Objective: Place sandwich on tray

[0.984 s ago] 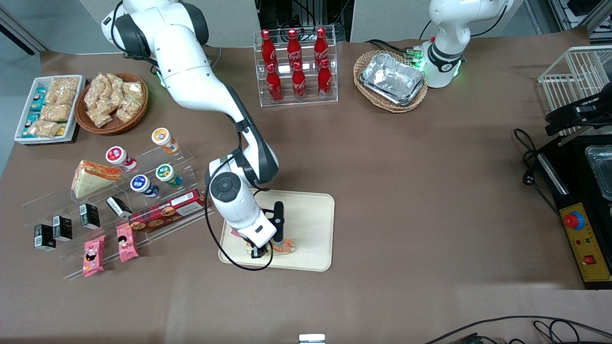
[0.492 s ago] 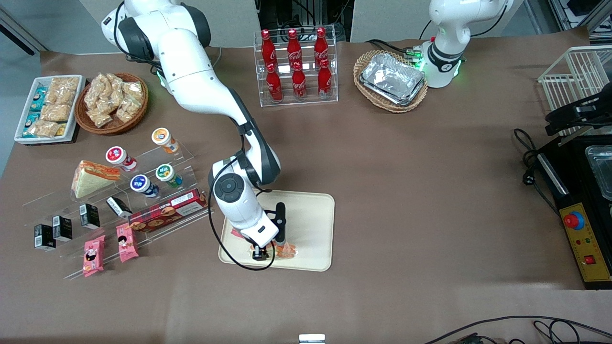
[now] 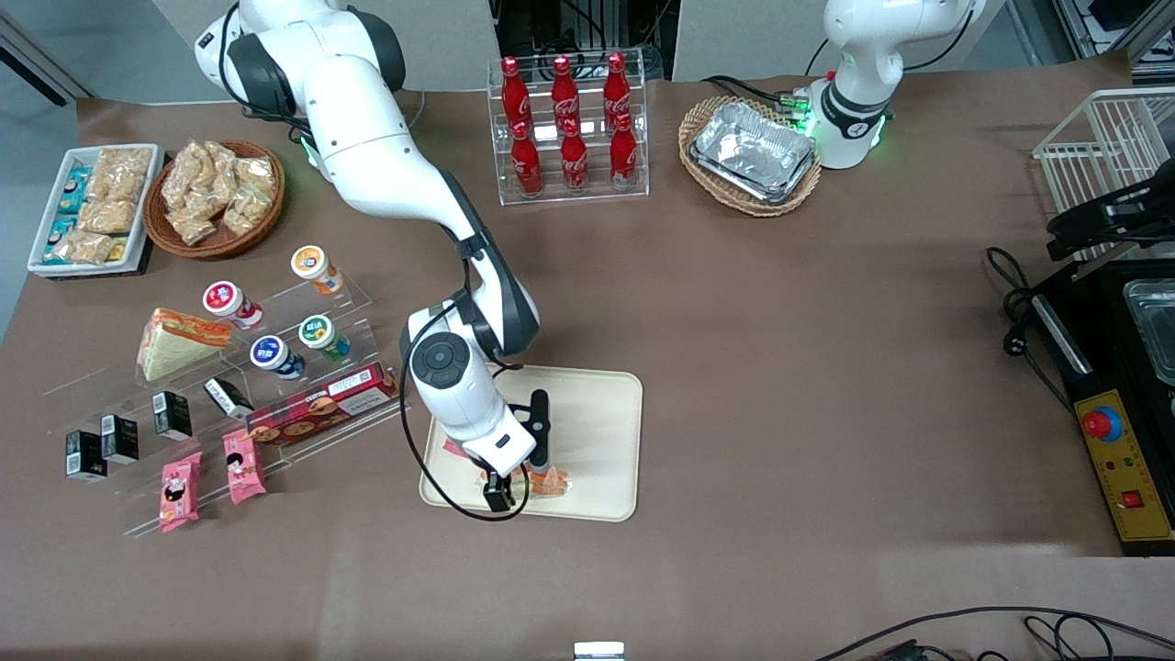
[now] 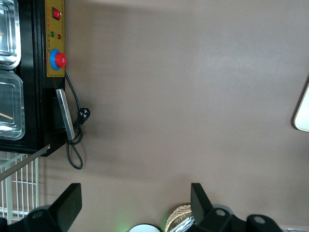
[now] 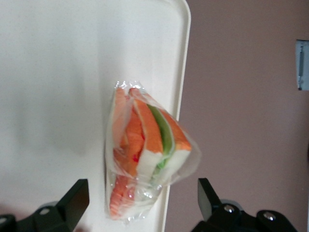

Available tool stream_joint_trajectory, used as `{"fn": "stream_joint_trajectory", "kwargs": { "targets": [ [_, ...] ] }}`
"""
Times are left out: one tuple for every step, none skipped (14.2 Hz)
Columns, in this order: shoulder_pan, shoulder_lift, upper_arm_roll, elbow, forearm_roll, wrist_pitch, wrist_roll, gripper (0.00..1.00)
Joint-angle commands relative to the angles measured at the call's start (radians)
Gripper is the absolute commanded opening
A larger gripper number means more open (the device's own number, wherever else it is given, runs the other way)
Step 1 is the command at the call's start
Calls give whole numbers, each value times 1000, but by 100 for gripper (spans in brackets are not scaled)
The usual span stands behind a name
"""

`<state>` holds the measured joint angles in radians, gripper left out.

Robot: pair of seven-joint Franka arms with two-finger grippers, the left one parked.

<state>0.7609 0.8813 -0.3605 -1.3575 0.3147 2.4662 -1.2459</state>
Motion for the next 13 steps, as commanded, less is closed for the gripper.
{"fn": "stream_joint_trajectory", "kwargs": {
  "targets": [
    [-8, -19, -3, 21, 4, -47, 2, 100],
    [-9, -33, -3, 21, 4, -64, 3, 100],
    [-11, -50, -3, 21, 10, -85, 3, 100],
    [-11, -70, -5, 20, 30, -110, 3, 100],
    [-15, -93, -9, 20, 62, -137, 5, 100],
    [-28, -119, -9, 15, 104, -171, 11, 100],
    [-46, -136, -11, 15, 154, -206, 31, 100],
    [-70, -162, -9, 15, 205, -257, 57, 100],
    [-83, -185, -9, 15, 237, -307, 89, 100],
    [-95, -206, -9, 15, 245, -344, 130, 100],
    [-97, -234, -9, 12, 245, -374, 188, 100],
    [-95, -266, -11, 5, 241, -412, 266, 100],
    [-95, -295, -11, 5, 228, -458, 351, 100]
  ]
}}
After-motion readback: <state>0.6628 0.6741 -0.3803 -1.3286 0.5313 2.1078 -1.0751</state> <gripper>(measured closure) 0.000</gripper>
